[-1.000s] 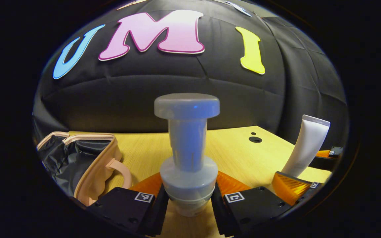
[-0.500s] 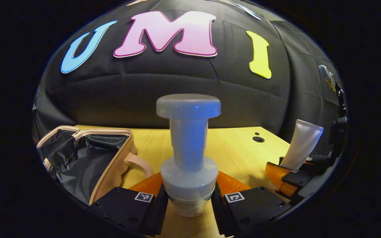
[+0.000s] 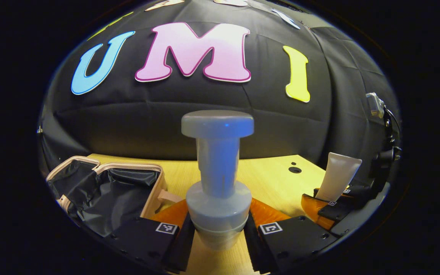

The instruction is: First open the suitcase, pack the skin care products into it, and then close the suitcase.

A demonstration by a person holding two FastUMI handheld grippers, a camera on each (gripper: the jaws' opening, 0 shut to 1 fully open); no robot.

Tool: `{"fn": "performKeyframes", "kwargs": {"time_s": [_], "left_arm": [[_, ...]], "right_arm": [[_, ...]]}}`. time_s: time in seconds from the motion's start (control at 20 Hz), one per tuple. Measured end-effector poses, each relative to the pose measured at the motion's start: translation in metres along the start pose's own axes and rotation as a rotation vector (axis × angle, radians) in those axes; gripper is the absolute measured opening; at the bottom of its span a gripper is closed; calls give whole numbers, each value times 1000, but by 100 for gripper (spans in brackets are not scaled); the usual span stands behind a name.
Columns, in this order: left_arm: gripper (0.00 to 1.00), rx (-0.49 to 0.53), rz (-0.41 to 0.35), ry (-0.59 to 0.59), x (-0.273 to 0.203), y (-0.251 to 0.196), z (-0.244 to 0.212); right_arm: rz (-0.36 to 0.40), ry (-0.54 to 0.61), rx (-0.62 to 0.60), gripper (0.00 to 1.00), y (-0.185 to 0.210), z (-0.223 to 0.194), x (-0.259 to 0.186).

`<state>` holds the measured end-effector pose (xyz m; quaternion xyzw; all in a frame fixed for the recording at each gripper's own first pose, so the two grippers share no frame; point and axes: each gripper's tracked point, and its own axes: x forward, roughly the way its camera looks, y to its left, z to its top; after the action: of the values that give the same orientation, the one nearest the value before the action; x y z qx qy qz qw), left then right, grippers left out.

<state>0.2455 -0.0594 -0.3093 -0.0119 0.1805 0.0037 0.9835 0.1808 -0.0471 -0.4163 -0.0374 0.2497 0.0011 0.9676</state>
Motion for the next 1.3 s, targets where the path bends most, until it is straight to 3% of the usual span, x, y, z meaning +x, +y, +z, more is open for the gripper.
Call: {"fn": "performKeyframes", "kwargs": {"time_s": [0.15,0.3,0.5,0.55,0.6,0.7,0.8,0.9,1.3], "left_arm": [[63,-88,21,4,-19,31,27],[63,-112,63,24,-32,80,45],[63,-73,155,114,-39,171,39],[63,-53,169,149,-36,192,32],[63,-37,178,195,-34,211,22],[63,-40,161,298,-26,237,-3],[63,-60,142,405,-19,252,-29],[64,-14,131,500,-12,266,-46],[61,140,31,719,22,268,-55]], "right_arm": [[63,-29,-31,39,33,31,-13],[145,-57,-19,38,82,65,-26],[258,-85,3,38,155,97,-42],[285,-85,8,42,174,101,-46],[309,-82,17,38,190,103,-50],[346,-78,34,34,220,110,-60],[369,-85,30,38,241,117,-65],[386,-87,24,38,256,121,-71],[385,-29,84,38,263,117,-69]]}}
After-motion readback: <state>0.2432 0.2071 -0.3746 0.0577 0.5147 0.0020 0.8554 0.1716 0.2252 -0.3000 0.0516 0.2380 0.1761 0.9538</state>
